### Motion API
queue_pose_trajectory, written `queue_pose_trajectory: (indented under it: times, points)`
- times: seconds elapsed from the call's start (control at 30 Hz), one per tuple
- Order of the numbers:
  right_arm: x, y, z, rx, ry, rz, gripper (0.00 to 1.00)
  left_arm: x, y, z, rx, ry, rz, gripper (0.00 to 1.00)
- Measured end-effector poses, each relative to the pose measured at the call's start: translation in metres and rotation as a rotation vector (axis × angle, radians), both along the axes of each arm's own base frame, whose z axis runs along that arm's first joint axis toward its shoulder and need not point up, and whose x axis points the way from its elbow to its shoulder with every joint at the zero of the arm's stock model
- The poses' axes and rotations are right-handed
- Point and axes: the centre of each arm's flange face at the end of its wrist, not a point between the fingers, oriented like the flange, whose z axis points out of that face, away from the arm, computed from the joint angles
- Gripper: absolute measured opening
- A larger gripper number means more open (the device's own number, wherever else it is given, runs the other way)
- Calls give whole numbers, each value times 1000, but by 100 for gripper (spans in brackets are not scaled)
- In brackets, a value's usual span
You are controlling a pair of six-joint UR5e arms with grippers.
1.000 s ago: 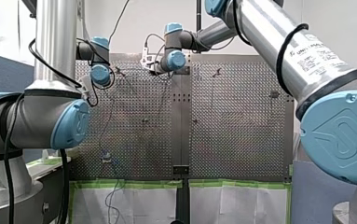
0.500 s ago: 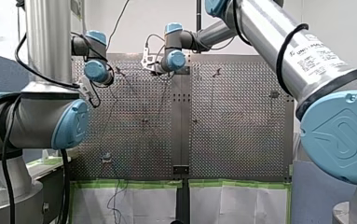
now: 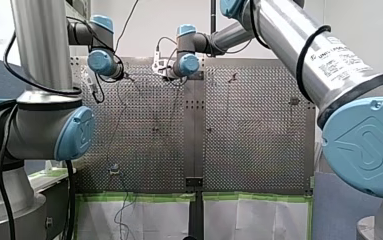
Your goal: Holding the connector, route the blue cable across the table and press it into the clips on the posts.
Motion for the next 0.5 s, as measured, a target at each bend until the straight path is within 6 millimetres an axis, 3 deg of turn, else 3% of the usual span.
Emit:
queue_pose_trajectory:
  times: [0.5]
  points:
    - [0,-1,3,-3,-4,-1,0,31,-23,14,148,1,-74,100]
